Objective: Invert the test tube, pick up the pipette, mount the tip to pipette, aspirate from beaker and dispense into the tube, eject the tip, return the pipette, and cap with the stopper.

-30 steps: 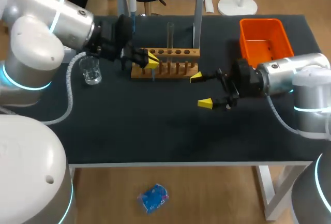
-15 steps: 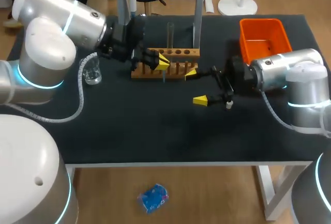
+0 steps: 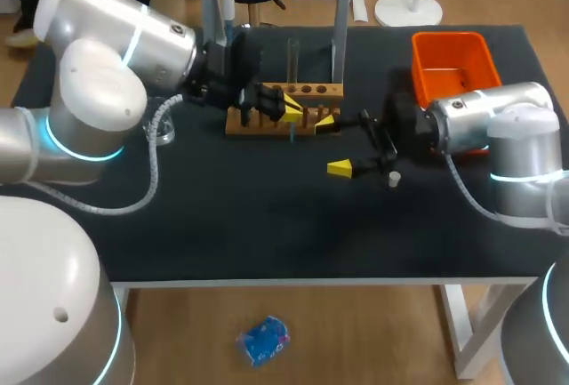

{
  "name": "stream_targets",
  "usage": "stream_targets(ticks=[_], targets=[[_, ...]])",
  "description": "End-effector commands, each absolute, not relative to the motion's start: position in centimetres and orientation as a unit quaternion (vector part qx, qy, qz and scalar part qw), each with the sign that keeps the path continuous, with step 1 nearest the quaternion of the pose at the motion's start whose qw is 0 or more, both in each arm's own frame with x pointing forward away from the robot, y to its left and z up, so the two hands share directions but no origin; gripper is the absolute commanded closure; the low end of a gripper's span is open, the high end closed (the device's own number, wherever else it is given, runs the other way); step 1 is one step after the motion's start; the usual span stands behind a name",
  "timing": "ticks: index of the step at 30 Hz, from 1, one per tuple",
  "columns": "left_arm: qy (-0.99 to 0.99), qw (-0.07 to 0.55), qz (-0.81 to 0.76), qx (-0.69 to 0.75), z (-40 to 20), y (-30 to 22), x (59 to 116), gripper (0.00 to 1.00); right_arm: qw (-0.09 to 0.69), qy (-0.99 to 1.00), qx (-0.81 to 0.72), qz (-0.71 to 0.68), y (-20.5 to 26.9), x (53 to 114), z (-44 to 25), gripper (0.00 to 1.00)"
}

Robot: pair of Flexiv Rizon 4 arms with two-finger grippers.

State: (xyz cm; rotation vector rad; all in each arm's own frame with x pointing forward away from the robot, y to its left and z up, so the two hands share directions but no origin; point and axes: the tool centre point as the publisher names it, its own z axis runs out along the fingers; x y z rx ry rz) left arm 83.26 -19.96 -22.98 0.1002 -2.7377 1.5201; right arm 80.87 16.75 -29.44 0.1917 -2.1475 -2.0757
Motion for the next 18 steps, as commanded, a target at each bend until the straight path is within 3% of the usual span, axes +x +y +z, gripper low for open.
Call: stream_targets(ticks=[1, 18], targets=[[-0.871, 0.0, 0.49, 0.037, -23.9, -20.8, 83.2, 1.0, 0.077, -0.716, 0.066, -0.691, 17.3, 81.1, -29.2, 0.0], [-0.874, 0.002, 0.486, 0.028, -24.4, -22.2, 83.4, 1.0, 0.071, -0.707, 0.049, -0.702, 19.1, 81.9, -28.8, 0.0]])
